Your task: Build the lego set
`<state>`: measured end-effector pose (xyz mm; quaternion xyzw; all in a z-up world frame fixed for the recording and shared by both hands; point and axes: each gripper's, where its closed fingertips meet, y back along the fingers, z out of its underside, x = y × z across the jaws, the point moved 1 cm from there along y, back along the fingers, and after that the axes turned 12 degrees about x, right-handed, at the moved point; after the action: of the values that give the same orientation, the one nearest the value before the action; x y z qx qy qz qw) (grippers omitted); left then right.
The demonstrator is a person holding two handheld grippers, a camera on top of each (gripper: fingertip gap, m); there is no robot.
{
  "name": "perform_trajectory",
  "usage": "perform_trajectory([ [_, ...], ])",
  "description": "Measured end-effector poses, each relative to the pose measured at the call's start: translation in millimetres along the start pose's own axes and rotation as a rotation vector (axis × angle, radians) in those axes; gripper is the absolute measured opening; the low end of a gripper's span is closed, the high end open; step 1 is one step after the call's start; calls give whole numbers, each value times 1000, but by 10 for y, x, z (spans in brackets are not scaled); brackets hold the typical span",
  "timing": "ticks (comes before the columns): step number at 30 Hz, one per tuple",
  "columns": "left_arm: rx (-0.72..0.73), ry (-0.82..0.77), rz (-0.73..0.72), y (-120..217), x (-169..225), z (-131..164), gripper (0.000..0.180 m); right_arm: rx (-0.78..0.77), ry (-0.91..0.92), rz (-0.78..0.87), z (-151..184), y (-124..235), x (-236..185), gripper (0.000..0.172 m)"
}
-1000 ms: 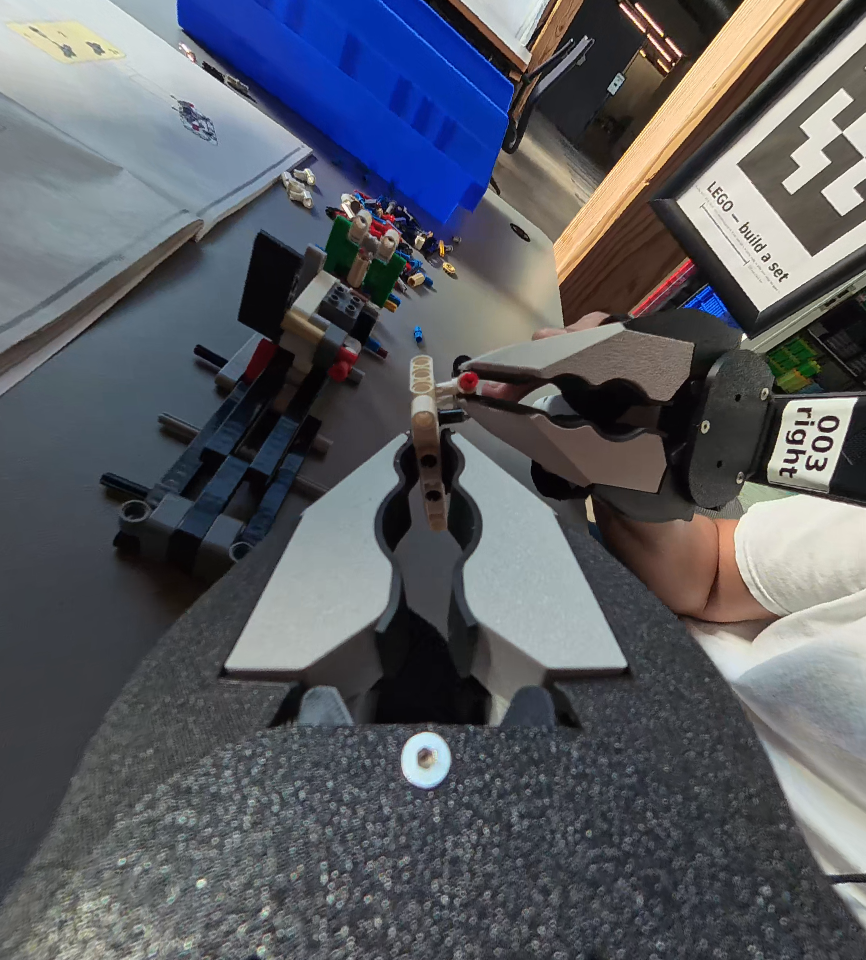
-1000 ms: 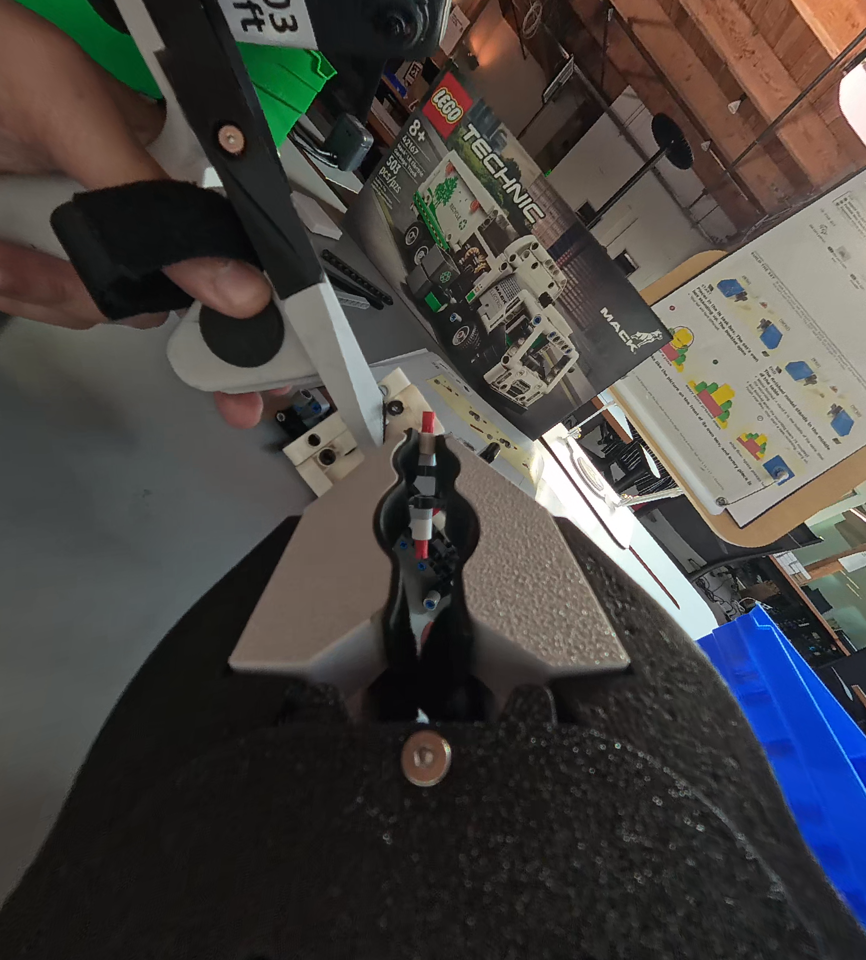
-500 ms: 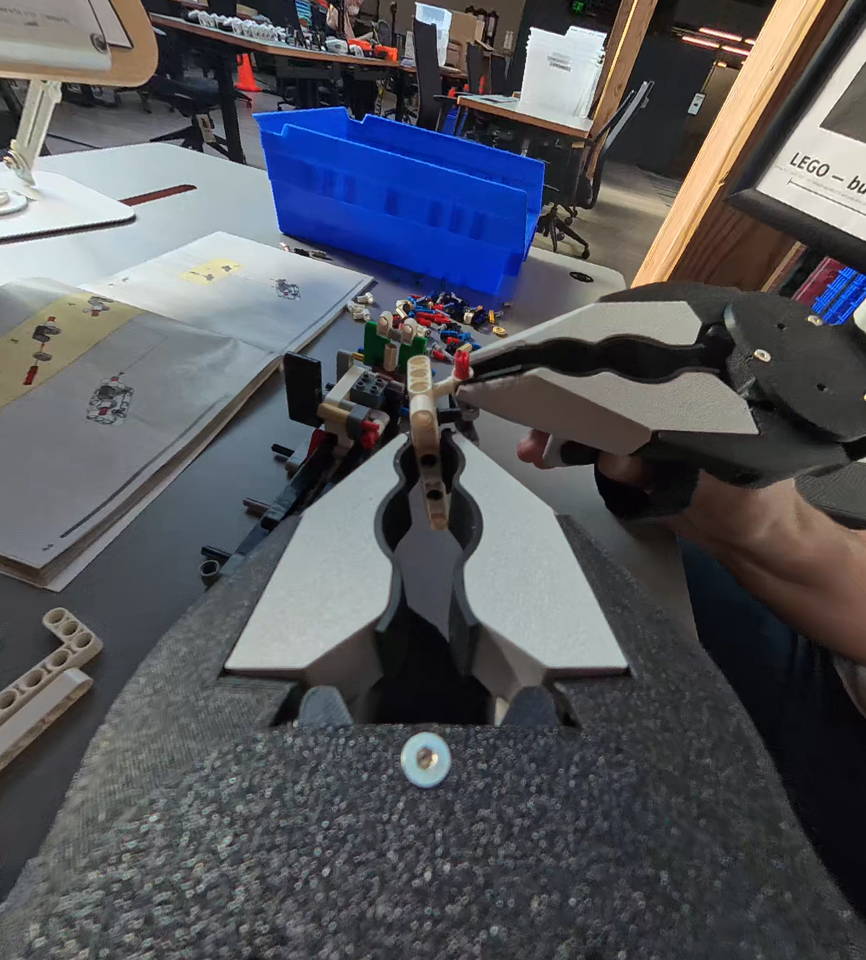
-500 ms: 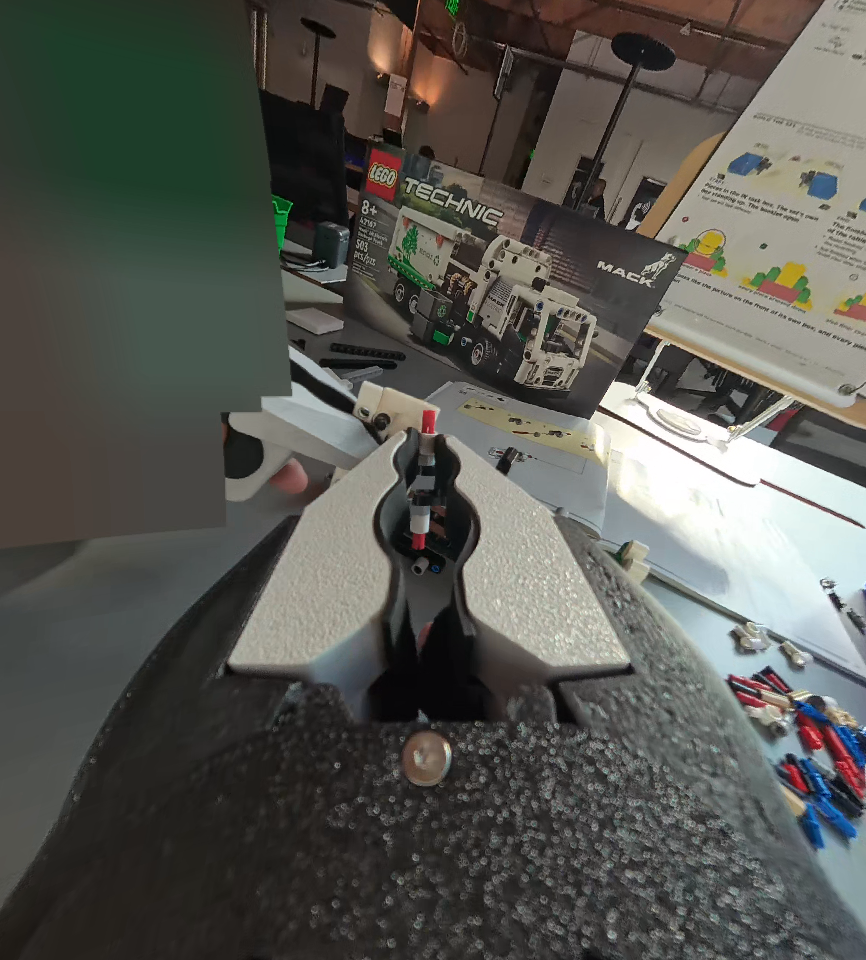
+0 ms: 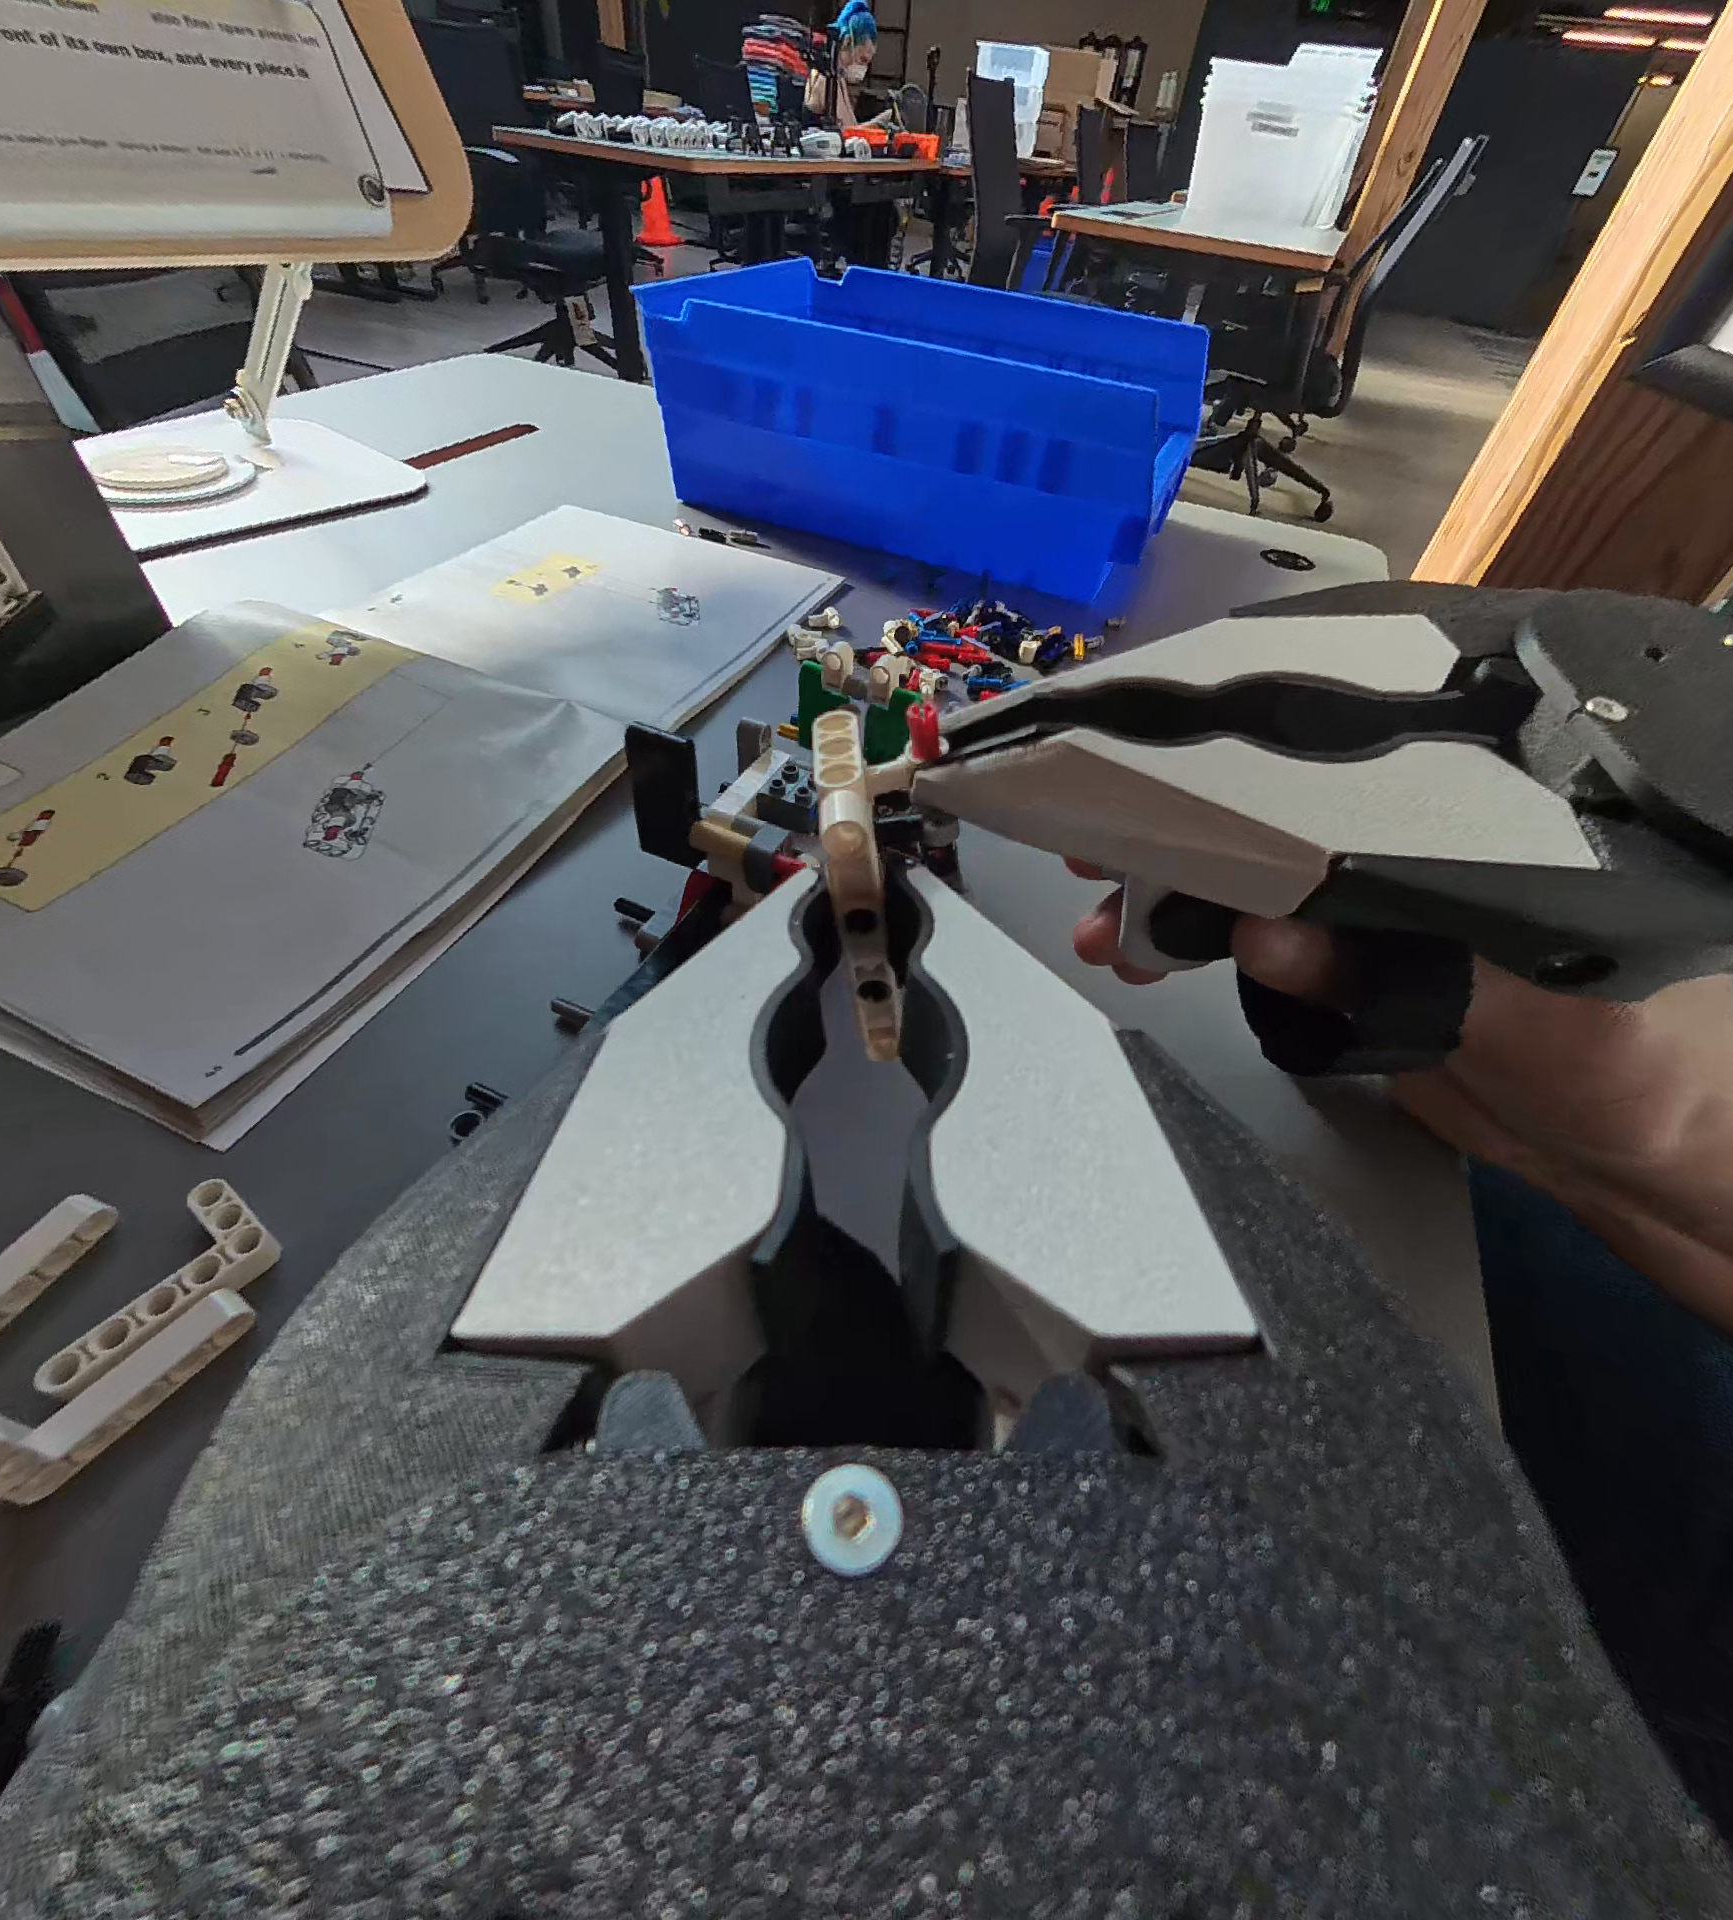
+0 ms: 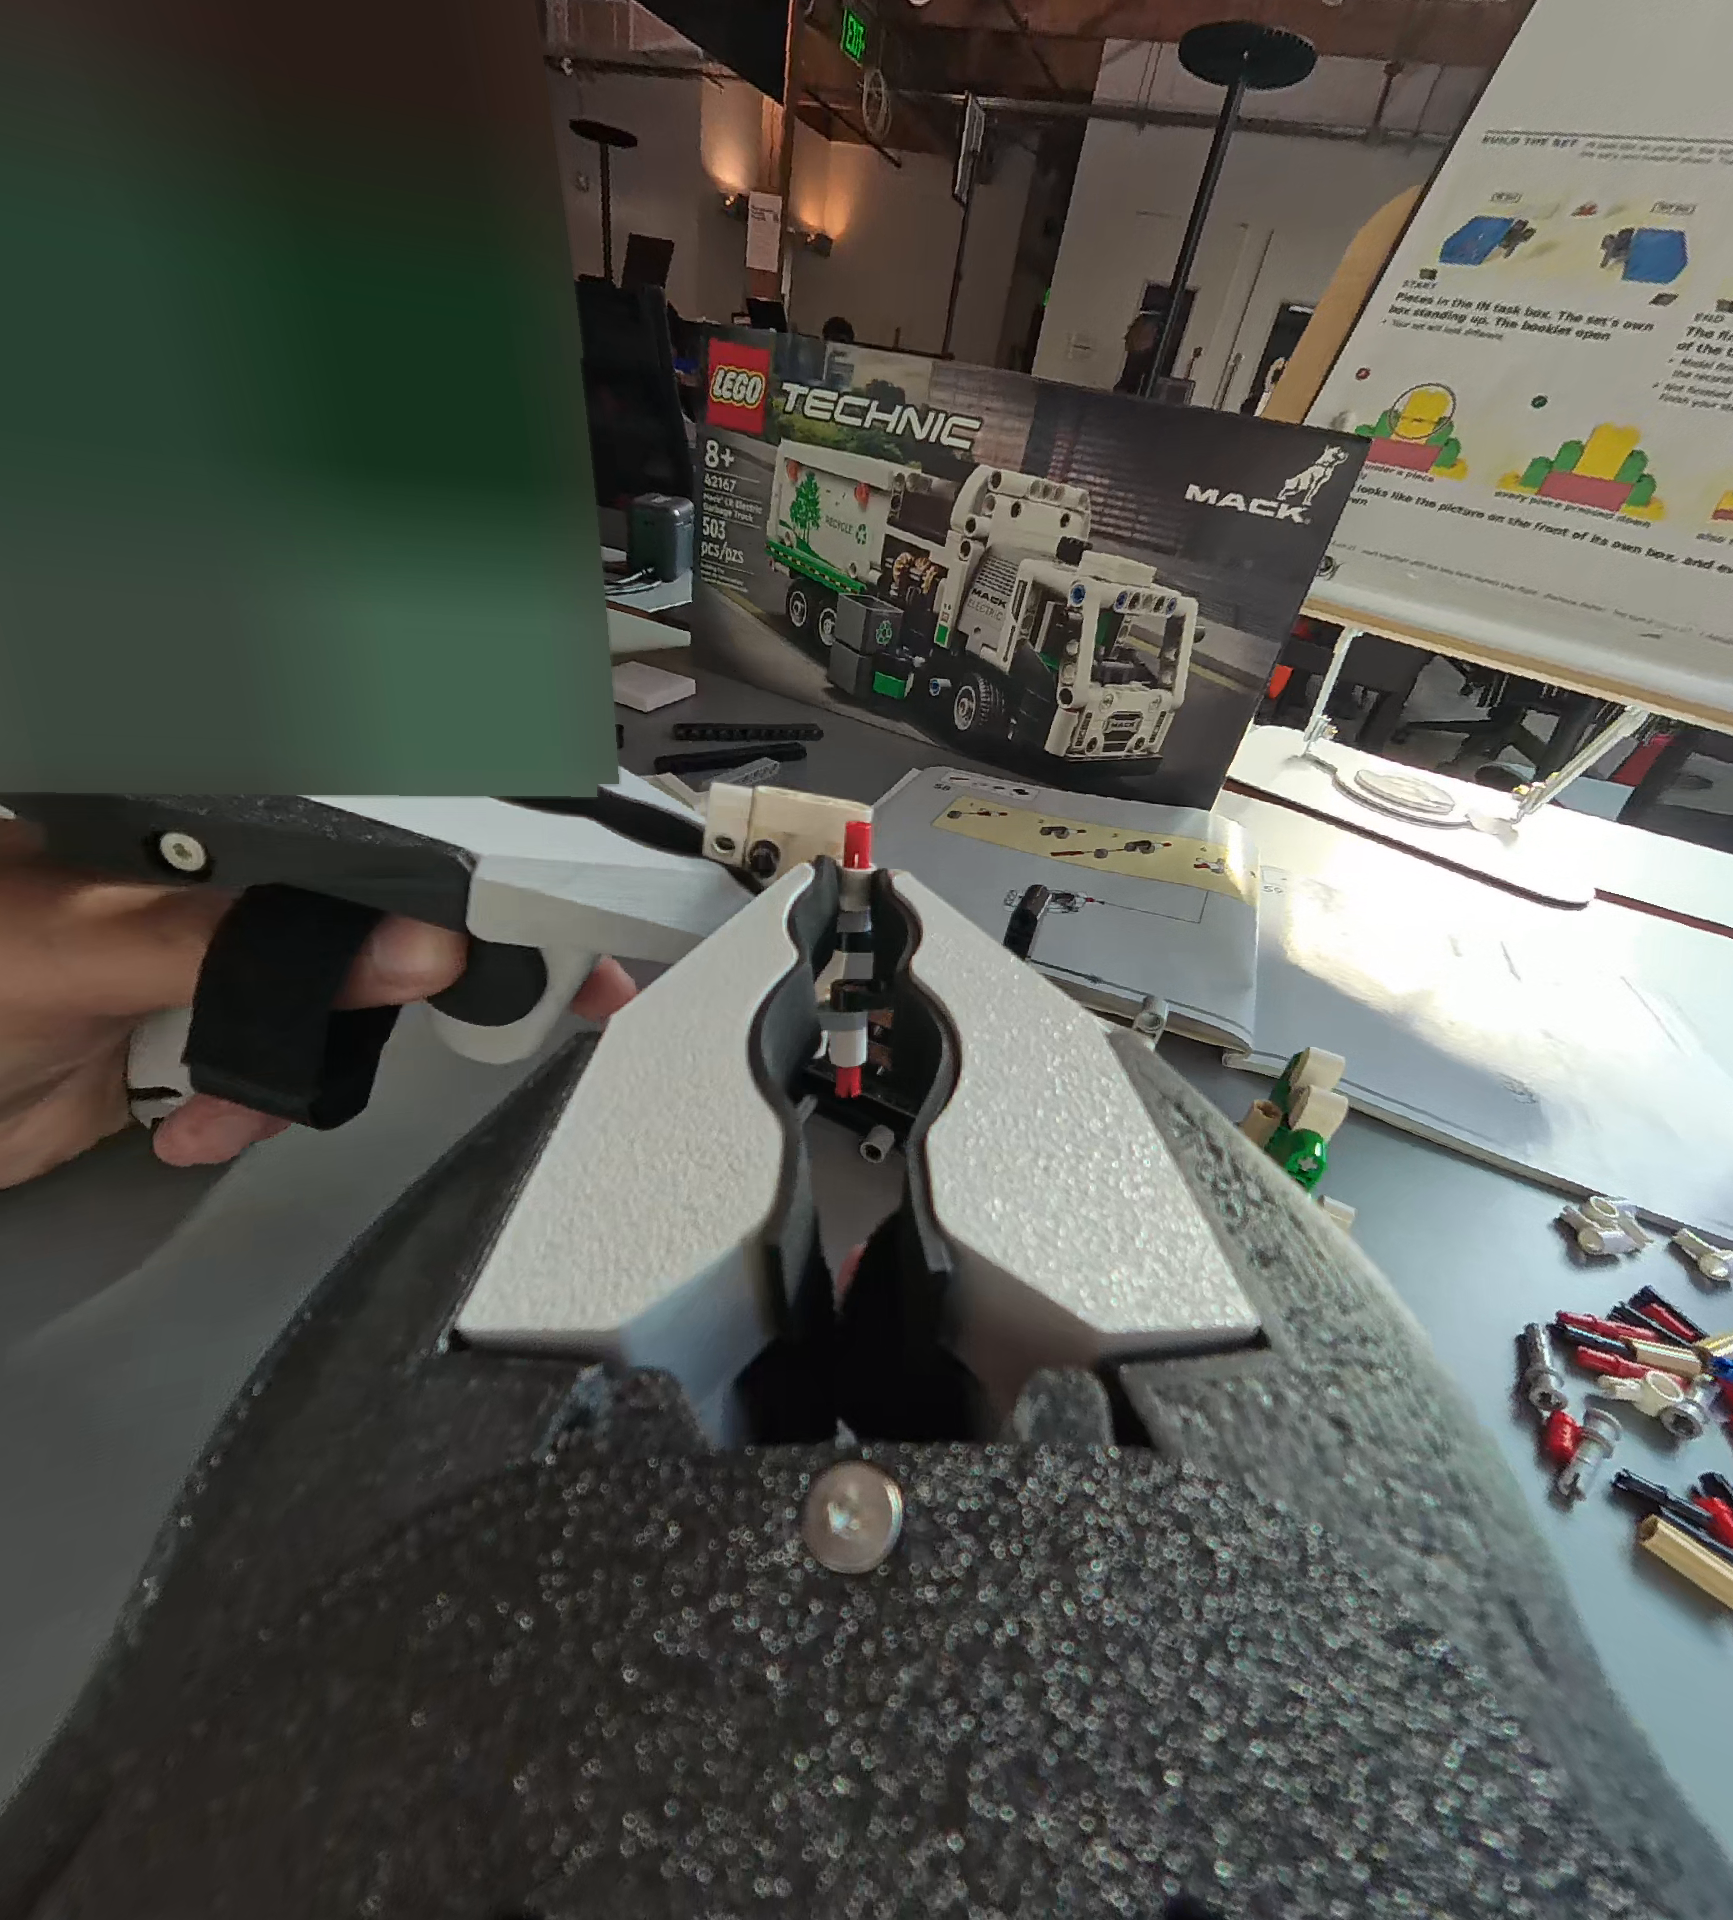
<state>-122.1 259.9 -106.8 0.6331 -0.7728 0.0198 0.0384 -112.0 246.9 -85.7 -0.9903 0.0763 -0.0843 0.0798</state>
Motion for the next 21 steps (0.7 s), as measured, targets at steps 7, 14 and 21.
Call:
perform_trajectory([
  [7,-6,8,-37,1,-12,8,7,-15,92,28,6,-14,-17,5],
  [14,-5,18,-58,0,-47,7,6,-8,18,-7,27,-39,-18,5],
  [21,-10,17,-27,11,-29,11,6,2,27,-52,25,-56,-71,6],
])
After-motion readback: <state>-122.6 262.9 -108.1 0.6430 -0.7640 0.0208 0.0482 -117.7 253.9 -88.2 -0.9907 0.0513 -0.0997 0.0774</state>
